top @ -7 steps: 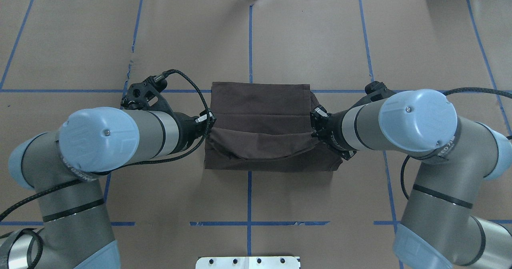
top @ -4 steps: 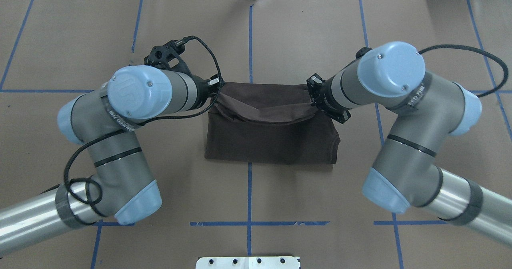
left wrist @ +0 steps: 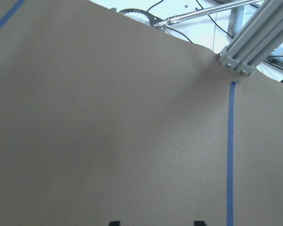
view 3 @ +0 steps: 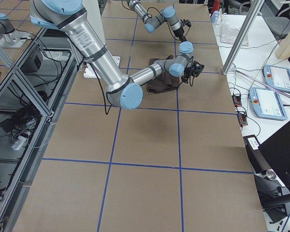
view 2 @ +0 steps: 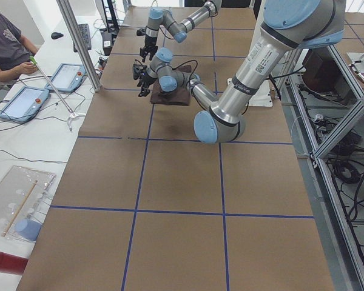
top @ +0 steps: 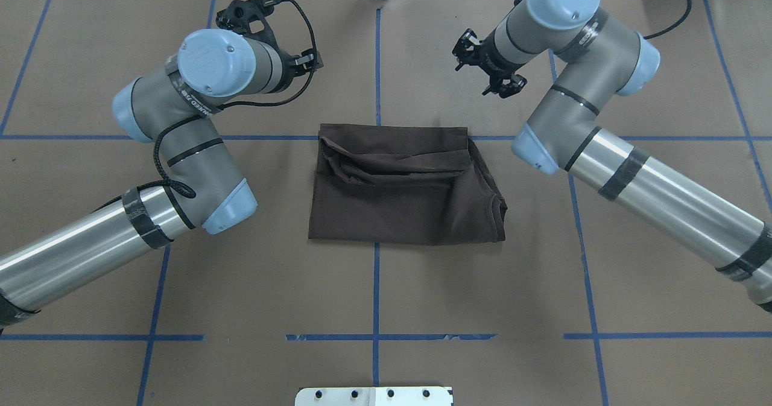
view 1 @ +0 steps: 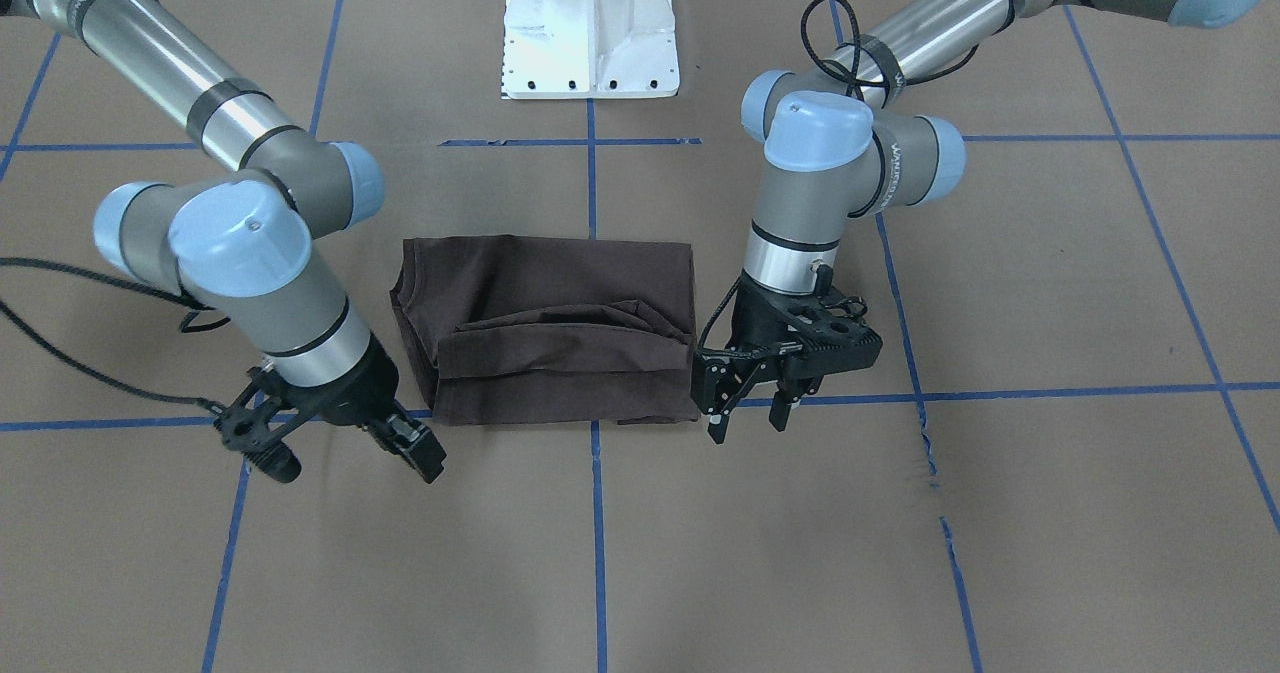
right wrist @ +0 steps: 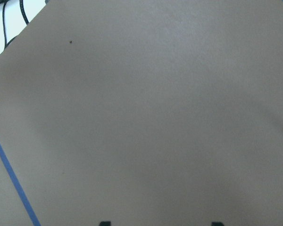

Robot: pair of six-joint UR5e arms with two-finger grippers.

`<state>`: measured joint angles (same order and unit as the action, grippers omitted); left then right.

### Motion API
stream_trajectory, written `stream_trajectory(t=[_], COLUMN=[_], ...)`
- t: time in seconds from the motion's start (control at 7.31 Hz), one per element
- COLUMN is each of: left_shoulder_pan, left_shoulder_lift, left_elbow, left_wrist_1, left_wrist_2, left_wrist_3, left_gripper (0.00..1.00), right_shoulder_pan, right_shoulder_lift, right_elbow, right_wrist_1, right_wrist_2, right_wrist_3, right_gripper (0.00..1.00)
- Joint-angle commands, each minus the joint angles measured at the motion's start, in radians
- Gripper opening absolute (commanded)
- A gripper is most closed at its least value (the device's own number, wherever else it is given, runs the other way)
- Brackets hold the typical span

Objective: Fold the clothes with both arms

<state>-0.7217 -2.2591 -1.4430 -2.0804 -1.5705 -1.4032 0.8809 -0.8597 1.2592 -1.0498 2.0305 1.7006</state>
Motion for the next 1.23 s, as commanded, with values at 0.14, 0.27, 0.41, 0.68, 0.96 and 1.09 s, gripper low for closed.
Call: stream_trajectory(t=[0.14, 0.27, 0.41, 0.68, 0.96, 1.09], left_shoulder_pan=[0.030, 0.110, 0.199, 0.320, 0.317, 0.294], left_shoulder_lift=[0.067, 0.073, 0.094, 0.073, 0.028, 0.020], left_elbow=[-0.143, -0.192, -0.242, -0.267, -0.188, -0.148], left_wrist_1=[-0.003, -0.001, 0.066, 0.248, 0.227, 0.211], left_wrist_2=[-0.058, -0.049, -0.049, -0.037, -0.036, -0.034], left_wrist_3=[-0.052, -0.147, -0.078, 0.174, 0.277, 0.285], left_gripper=[1.00, 0.16, 0.00, 0.00, 0.00, 0.00], right_shoulder_pan=[0.041, 0.039, 0.041, 0.039, 0.044, 0.047], right_shoulder_lift=[-0.068, -0.070, -0.096, -0.110, -0.127, -0.140], right_elbow=[0.092, 0.121, 0.156, 0.183, 0.209, 0.227], right_wrist_1=[0.014, -0.002, -0.009, -0.007, -0.009, -0.009], right_wrist_2=[0.073, 0.071, 0.076, 0.071, 0.077, 0.080], right_wrist_3=[-0.021, -0.013, -0.024, -0.029, -0.029, -0.029], right_gripper=[0.95, 0.43, 0.00, 0.00, 0.00, 0.00])
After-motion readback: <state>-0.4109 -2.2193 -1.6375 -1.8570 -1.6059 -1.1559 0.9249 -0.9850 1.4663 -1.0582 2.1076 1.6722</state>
